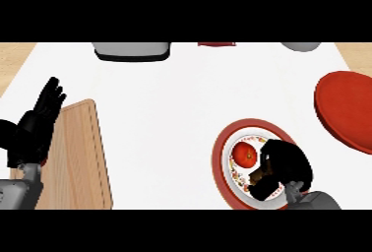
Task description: Pick the sweet potato from the plate and place it in the bowl
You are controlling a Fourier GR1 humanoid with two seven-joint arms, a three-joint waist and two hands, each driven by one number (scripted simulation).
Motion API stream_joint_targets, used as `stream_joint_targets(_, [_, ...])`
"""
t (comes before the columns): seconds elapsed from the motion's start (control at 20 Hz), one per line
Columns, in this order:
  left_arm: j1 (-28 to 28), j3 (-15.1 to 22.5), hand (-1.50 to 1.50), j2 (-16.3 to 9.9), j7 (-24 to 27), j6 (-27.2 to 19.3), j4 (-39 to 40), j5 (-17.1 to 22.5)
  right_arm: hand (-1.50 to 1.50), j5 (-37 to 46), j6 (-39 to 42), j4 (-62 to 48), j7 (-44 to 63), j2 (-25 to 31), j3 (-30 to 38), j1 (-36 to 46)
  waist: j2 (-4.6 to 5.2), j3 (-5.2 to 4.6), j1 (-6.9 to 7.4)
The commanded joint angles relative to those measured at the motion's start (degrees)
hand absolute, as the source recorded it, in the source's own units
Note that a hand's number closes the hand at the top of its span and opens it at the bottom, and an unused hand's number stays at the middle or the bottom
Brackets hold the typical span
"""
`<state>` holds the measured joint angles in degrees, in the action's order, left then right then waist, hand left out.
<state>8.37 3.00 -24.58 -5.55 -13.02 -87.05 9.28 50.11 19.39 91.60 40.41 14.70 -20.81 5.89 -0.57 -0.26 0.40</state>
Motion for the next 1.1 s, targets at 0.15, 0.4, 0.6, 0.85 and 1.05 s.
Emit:
stream_joint_targets(0.15, [-0.5,-1.7,0.00,-0.8,0.0,0.2,1.2,0.4,1.50,-2.4,-1.4,13.1,-31.7,17.3,-5.6,-2.7,-0.13,0.40,-2.19])
stream_joint_targets(0.4, [-3.7,-2.5,0.00,-0.6,1.7,0.6,-0.1,0.9,1.50,-7.4,-10.3,24.5,-40.2,26.3,10.3,-7.9,-0.41,0.35,-3.68])
stream_joint_targets(0.6, [-3.8,-2.8,0.00,-0.5,2.5,-0.1,-0.5,-0.1,1.50,-17.9,-13.3,29.5,-41.5,23.9,23.0,-10.8,-0.22,0.33,-3.55])
stream_joint_targets(0.85, [-0.8,-2.3,0.00,-0.7,-2.0,0.8,-2.9,-0.1,1.50,-31.7,-7.9,22.6,-47.3,27.1,40.0,-11.1,0.35,0.32,-1.52])
stream_joint_targets(1.05, [-1.2,-2.3,0.00,1.1,-3.0,-0.1,-4.4,-1.4,1.50,-36.7,-2.8,18.5,-45.8,27.8,45.2,-7.6,0.46,0.27,-0.67])
